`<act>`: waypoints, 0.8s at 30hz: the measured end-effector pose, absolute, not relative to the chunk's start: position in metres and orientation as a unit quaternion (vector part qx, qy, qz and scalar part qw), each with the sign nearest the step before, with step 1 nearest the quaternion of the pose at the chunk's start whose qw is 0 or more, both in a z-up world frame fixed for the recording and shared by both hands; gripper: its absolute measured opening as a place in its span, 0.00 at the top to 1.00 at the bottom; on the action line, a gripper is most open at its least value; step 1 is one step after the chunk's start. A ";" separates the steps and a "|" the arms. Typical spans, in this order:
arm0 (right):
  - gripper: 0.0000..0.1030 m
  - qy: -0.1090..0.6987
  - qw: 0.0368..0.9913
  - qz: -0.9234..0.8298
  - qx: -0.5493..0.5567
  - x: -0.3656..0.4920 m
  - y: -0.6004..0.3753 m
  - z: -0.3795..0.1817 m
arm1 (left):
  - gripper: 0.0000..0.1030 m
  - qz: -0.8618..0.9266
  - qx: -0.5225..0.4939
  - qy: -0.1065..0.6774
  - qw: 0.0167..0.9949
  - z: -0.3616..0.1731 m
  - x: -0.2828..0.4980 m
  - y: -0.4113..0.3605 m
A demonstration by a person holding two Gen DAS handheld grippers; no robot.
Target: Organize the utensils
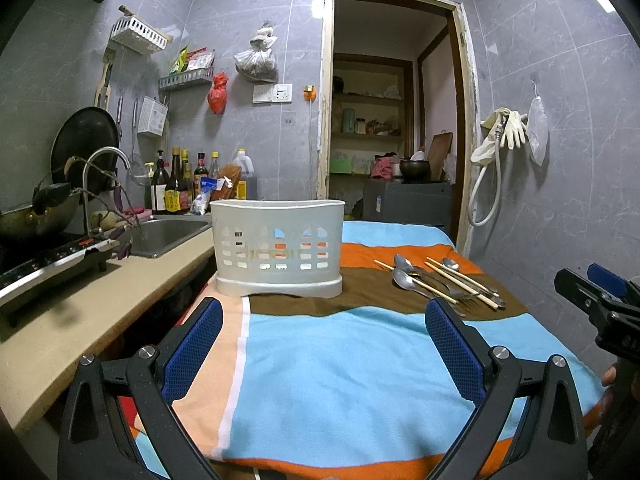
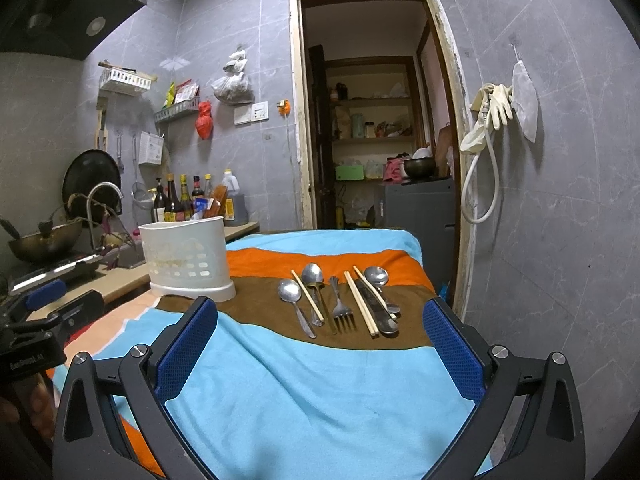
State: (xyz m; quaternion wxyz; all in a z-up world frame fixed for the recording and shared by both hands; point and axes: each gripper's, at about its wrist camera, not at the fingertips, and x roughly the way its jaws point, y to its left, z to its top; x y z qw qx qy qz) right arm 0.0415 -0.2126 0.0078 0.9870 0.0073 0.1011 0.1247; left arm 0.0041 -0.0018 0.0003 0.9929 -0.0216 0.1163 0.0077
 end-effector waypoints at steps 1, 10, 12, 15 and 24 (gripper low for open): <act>0.00 0.101 0.987 0.124 0.006 0.042 -0.213 0.008 | 0.04 0.008 -0.020 0.115 0.993 0.001 0.005 -0.002; 0.00 0.094 0.987 0.125 -0.019 0.059 -0.221 0.024 | 0.04 -0.016 -0.010 0.108 0.994 0.028 0.035 -0.001; 0.00 0.092 0.987 0.126 -0.025 0.068 -0.224 0.029 | 0.04 -0.030 -0.010 0.114 0.993 0.034 0.048 -0.002; 0.00 0.099 0.987 0.127 -0.031 0.087 -0.230 0.038 | 0.04 -0.050 -0.010 0.125 0.991 0.041 0.067 -0.008; 0.00 0.140 0.979 0.143 -0.025 0.151 -0.254 0.052 | 0.04 -0.109 -0.007 0.192 0.975 0.043 0.137 -0.031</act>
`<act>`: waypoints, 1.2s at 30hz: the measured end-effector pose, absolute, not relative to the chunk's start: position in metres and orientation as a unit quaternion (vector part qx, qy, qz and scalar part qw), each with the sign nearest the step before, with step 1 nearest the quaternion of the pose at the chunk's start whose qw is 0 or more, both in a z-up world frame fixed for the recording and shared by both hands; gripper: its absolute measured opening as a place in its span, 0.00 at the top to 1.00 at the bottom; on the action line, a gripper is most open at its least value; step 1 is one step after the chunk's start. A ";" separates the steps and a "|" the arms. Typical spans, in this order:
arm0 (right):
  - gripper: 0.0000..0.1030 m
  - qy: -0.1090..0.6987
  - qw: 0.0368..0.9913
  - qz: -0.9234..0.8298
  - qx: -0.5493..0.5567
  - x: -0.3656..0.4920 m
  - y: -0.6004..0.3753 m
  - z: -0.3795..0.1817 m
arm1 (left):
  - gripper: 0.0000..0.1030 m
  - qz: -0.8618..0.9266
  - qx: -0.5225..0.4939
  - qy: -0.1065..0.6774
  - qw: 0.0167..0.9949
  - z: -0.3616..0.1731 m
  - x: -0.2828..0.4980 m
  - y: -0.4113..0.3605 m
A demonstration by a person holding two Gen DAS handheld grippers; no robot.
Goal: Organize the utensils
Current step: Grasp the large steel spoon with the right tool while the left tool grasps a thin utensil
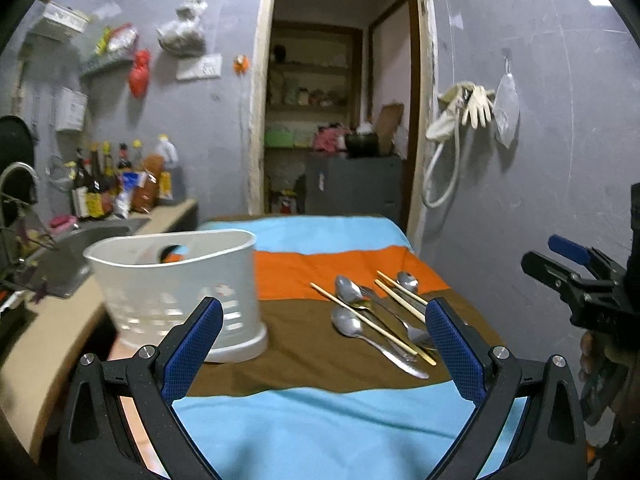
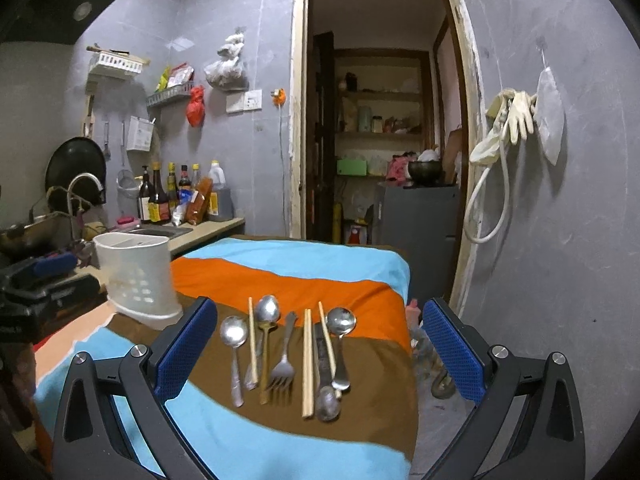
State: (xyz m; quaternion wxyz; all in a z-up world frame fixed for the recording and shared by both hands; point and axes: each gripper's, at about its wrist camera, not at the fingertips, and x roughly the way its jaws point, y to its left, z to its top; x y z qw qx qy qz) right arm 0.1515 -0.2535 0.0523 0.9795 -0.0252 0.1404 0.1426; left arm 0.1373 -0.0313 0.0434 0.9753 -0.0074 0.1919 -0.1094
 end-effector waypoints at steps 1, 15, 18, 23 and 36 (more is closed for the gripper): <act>0.00 0.148 0.978 0.144 -0.024 0.160 -0.256 0.052 | 0.04 -0.114 -0.010 0.201 0.973 0.042 0.147 -0.034; 0.36 0.289 0.945 0.153 -0.029 0.294 -0.283 0.015 | 0.23 -0.147 0.006 0.301 0.942 0.006 0.236 -0.065; 0.44 0.326 0.931 0.158 -0.040 0.313 -0.282 -0.003 | 0.35 -0.146 0.011 0.339 0.929 -0.009 0.253 -0.067; 0.44 0.373 0.910 0.172 -0.052 0.330 -0.275 -0.030 | 0.51 -0.150 -0.006 0.394 0.907 -0.033 0.275 -0.064; 0.44 0.404 0.888 0.201 -0.091 0.356 -0.249 -0.041 | 0.76 -0.163 -0.070 0.432 0.884 -0.044 0.301 -0.040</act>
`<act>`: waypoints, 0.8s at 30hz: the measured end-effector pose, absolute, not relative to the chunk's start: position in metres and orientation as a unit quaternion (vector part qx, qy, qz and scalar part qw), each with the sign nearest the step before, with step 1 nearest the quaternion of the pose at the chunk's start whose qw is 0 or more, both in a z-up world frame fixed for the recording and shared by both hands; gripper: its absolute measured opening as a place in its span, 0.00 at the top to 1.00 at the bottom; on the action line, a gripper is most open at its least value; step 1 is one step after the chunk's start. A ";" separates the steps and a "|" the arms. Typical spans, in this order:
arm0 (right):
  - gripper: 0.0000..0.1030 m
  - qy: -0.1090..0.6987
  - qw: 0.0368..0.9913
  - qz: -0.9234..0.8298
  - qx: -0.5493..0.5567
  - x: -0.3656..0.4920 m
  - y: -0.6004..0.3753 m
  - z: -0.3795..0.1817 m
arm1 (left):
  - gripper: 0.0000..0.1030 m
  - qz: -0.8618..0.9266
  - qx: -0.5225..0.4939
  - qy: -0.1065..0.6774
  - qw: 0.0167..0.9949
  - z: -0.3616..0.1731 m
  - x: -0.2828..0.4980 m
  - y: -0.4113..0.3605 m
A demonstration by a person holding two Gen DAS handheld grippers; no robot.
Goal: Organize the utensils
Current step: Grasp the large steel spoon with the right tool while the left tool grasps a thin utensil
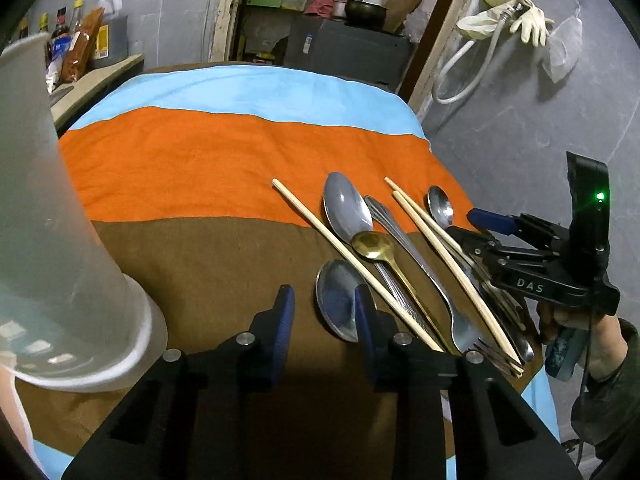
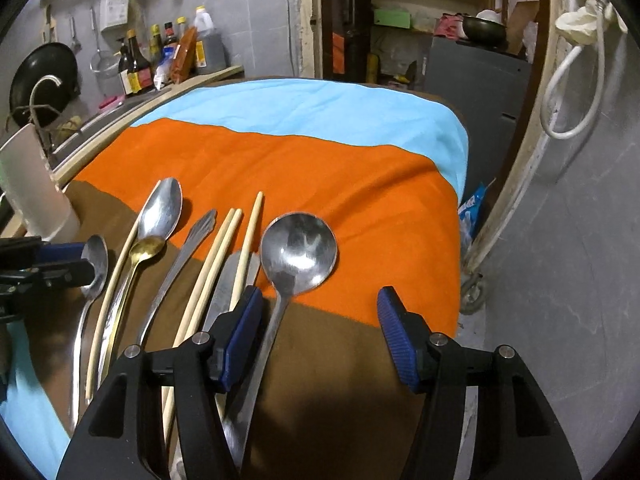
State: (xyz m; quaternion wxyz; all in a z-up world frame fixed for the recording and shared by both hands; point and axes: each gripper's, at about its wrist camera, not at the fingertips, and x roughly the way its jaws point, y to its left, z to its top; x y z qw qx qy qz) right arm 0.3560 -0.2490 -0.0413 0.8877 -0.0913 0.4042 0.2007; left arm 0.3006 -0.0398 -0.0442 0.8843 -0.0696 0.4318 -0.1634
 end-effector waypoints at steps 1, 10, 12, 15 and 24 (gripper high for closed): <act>0.44 0.406 0.886 0.202 -0.094 0.359 -0.247 -0.041 | 0.77 -0.164 -0.071 0.432 0.884 -0.044 0.301 -0.041; 0.43 0.420 0.880 0.200 -0.098 0.383 -0.229 -0.043 | 0.78 -0.173 -0.087 0.435 0.880 -0.044 0.309 -0.039; 0.42 0.423 0.879 0.197 -0.096 0.384 -0.228 -0.044 | 0.78 -0.173 -0.087 0.435 0.879 -0.044 0.309 -0.040; 0.45 0.427 0.878 0.193 -0.100 0.385 -0.223 -0.044 | 0.91 -0.179 -0.088 0.434 0.879 -0.044 0.309 -0.040; 0.60 0.404 0.891 0.180 -0.101 0.376 -0.221 -0.039 | 0.98 -0.190 -0.059 0.371 0.907 -0.023 0.284 -0.047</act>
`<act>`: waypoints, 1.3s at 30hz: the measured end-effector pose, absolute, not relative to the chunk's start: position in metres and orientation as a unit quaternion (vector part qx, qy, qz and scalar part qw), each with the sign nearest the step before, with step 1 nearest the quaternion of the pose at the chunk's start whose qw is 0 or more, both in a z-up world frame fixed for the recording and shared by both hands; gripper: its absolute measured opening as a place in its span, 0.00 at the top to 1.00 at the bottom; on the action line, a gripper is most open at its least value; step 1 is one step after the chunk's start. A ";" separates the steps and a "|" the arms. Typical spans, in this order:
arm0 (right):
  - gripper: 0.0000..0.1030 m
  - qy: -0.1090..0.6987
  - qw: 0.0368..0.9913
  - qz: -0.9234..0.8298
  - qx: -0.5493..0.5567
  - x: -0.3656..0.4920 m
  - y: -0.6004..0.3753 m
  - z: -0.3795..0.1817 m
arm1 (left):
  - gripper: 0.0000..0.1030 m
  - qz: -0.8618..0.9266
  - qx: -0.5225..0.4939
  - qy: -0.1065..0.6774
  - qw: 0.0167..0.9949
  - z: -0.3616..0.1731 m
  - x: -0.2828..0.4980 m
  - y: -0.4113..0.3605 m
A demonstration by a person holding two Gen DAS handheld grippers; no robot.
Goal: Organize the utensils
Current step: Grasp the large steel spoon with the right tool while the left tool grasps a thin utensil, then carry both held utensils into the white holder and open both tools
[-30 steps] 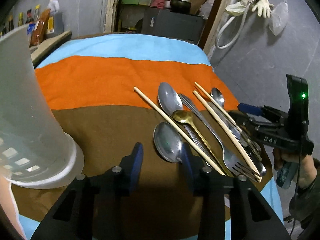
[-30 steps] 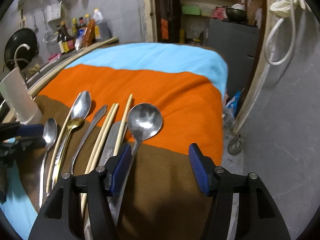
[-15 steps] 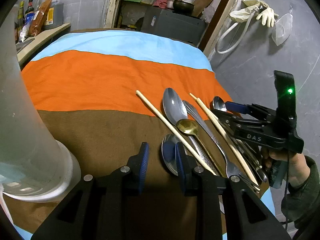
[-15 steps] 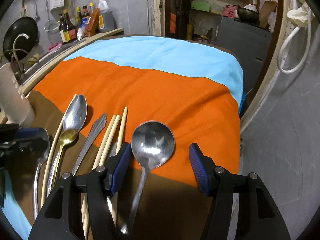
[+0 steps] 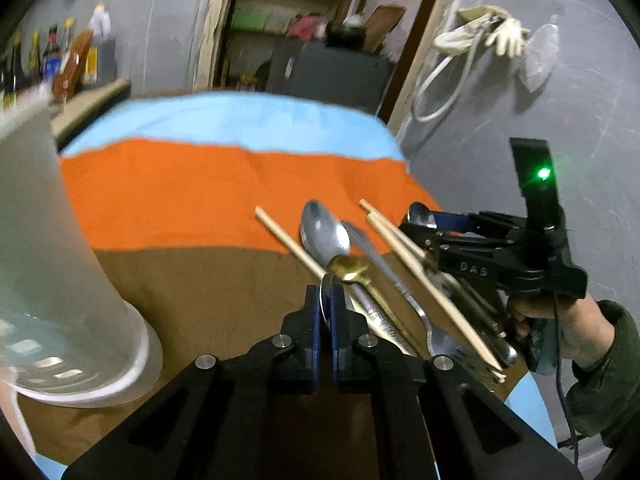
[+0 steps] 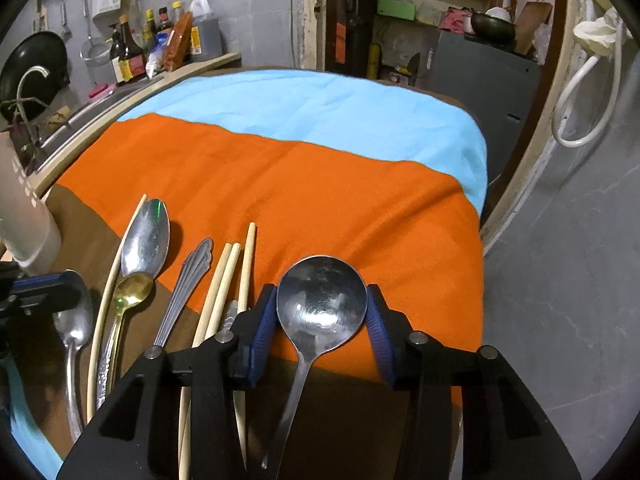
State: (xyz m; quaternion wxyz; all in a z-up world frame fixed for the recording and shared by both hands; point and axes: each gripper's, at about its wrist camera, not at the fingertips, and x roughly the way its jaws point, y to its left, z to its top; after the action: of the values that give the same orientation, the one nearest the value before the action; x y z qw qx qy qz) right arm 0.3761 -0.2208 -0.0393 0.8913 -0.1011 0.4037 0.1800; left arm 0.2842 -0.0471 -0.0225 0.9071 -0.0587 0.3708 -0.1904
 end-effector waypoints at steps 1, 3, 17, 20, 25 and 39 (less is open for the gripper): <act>0.60 0.393 0.897 0.177 -0.099 0.372 -0.223 -0.037 | 0.99 -0.191 -0.054 0.358 0.912 -0.019 0.279 -0.048; 0.60 0.358 0.913 0.170 -0.090 0.359 -0.227 -0.025 | 1.00 -0.185 -0.043 0.324 0.927 -0.006 0.266 -0.048; 0.61 0.099 0.971 0.215 -0.028 0.270 -0.185 0.092 | 1.00 -0.116 -0.040 0.130 0.984 0.101 0.198 0.010; 0.61 0.066 0.965 0.254 -0.011 0.268 -0.155 0.115 | 1.00 -0.074 -0.035 0.100 0.992 0.122 0.188 0.042; 0.61 0.032 0.952 0.304 0.013 0.275 -0.100 0.138 | 1.00 0.012 -0.017 0.062 0.998 0.143 0.180 0.095; 0.60 -0.014 0.937 0.349 0.035 0.296 -0.021 0.107 | 1.00 0.127 0.040 0.040 0.990 0.092 0.209 0.163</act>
State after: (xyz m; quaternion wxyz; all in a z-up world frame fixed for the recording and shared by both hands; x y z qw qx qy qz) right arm 0.2960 -0.0212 0.1066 0.9366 0.0346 -0.0140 0.3485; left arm 0.2089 0.1627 0.0921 0.9903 0.0404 0.0402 0.1265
